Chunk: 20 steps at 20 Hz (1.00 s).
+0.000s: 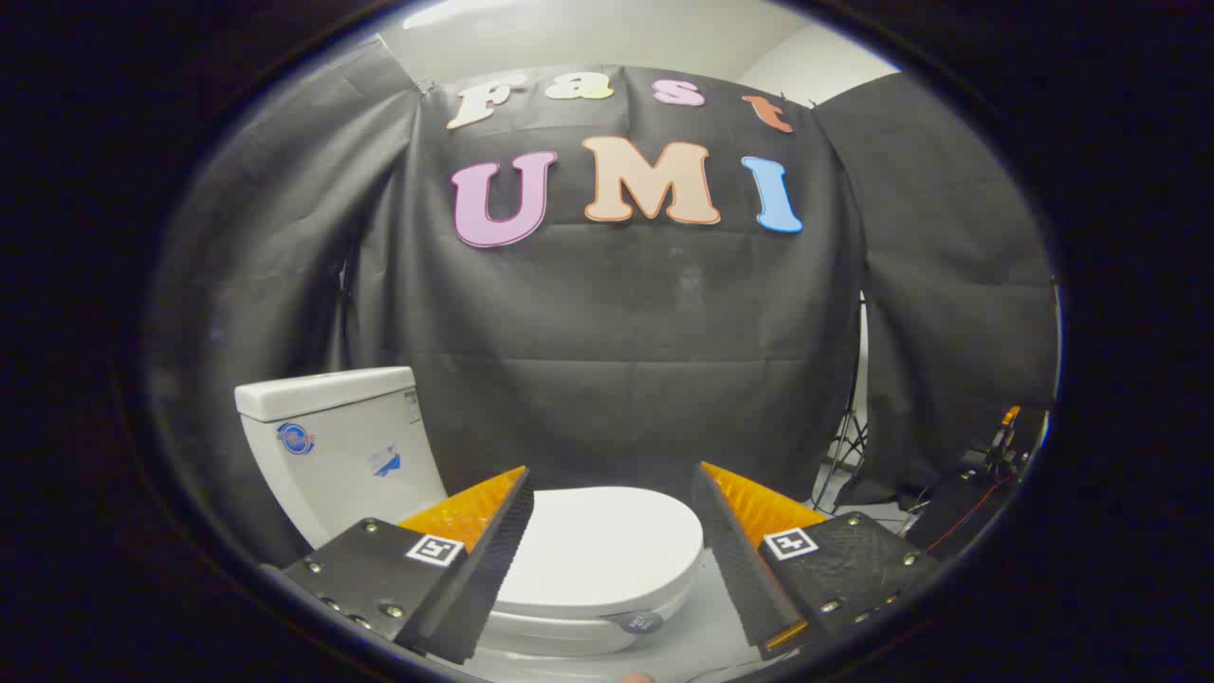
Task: Open the toilet lid.
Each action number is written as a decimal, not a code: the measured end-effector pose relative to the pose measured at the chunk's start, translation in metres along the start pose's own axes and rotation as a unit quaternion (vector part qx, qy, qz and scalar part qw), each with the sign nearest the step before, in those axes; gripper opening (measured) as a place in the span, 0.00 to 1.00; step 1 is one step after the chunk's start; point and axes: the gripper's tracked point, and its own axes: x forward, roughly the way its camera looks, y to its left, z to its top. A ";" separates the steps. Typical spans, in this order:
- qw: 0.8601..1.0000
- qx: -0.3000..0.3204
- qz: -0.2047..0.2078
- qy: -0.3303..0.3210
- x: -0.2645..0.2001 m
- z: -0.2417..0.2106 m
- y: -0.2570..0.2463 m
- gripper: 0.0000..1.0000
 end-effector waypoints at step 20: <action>0.999 -0.014 -0.028 0.010 0.005 -0.008 -0.027 0.99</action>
